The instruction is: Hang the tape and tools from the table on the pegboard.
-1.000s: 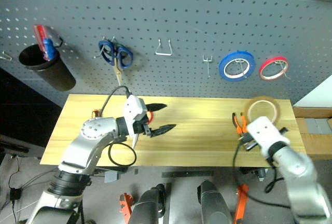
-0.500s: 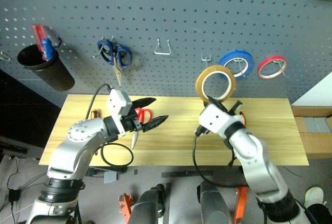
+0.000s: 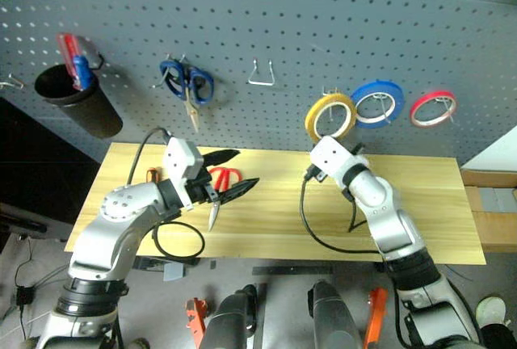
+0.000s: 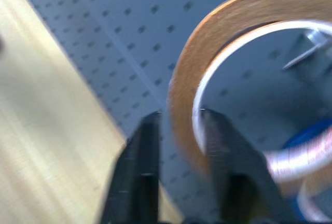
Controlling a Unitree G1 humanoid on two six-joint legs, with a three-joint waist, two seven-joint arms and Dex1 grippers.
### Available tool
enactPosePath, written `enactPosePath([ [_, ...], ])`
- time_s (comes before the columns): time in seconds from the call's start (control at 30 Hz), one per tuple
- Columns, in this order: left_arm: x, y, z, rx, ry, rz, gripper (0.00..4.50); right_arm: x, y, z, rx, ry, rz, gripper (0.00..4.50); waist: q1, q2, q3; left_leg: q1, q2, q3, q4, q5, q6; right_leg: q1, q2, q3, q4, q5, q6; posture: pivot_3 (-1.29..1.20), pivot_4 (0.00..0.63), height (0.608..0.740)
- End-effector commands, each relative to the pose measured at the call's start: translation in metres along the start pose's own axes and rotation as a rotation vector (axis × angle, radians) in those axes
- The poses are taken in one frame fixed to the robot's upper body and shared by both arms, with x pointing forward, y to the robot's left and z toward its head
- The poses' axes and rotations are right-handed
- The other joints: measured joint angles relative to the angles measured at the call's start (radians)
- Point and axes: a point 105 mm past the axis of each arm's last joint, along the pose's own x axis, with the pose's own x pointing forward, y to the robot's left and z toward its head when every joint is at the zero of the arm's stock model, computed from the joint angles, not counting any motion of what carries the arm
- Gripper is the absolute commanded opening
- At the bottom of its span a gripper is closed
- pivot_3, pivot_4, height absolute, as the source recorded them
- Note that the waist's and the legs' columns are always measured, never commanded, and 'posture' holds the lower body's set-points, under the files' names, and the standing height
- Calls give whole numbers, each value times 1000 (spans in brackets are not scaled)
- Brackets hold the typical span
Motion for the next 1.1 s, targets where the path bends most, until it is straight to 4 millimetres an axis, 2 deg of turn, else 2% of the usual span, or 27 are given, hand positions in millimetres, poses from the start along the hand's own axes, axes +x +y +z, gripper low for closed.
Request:
enactPosePath([
  [0.03, 1, -8, 5, 69, -5, -50, 4138, -25, 15, -1, 41, 15, 12, 2382, 3, 0, 0, 0, 0, 0, 0, 0, 0, 0, 0, 0, 0, 0, 0, -122, 299, 740],
  [0.13, 3, -11, 2, 90, 4, -75, 4138, -48, 28, -18, 166, 124, -16, 3492, 3, 0, 0, 0, 0, -1, 0, 0, 0, 0, 0, 0, 0, 0, 0, -135, 304, 740],
  [0.23, 5, -15, -2, 109, 20, -112, 4138, -64, 22, -51, 336, 323, -161, 4477, -3, 0, 0, 0, 0, 0, 1, 0, 0, 0, 0, 0, 1, 0, 0, -152, 311, 740],
  [0.37, 9, -20, -8, 144, 45, -170, 4138, -75, 6, -89, 388, 572, -335, 4477, -5, 0, 0, 2, 0, 1, 1, 2, -1, 0, 2, 1, 2, 1, -1, -163, 314, 740],
  [0.47, 13, -21, -9, 153, 45, -190, 4138, -70, -2, -106, 560, 642, -379, 4477, -6, 0, 0, 2, 0, 1, 1, 3, -1, 0, 3, 1, 2, 1, -1, -167, 315, 740],
  [0.6, 17, -22, -10, 161, 44, -209, 4138, -63, -14, -128, 682, 714, -420, 4477, -6, 0, 0, 2, 0, 1, 0, 3, -1, 0, 3, 1, 2, 1, -2, -162, 314, 740],
  [0.73, 17, -23, -13, 163, 52, -218, 4138, -52, -12, -144, 801, 772, -385, 4477, -6, 0, 0, 0, 0, 1, -1, 2, 0, -1, 2, 1, 1, 1, -2, -156, 315, 740],
  [0.9, 14, -23, -14, 165, 57, -218, 4138, -50, -11, -159, 822, 821, -376, 4477, -8, 0, 0, 0, 0, 1, -1, 2, 1, -1, 2, 1, 1, 1, -2, -142, 313, 740],
  [1.1, 13, -23, -16, 162, 62, -213, 4138, -50, -2, -178, 857, 892, -324, 4477, -11, 0, 0, 0, -1, 1, 1, 2, 1, -1, 2, 1, 2, 2, -1, -138, 311, 740],
])
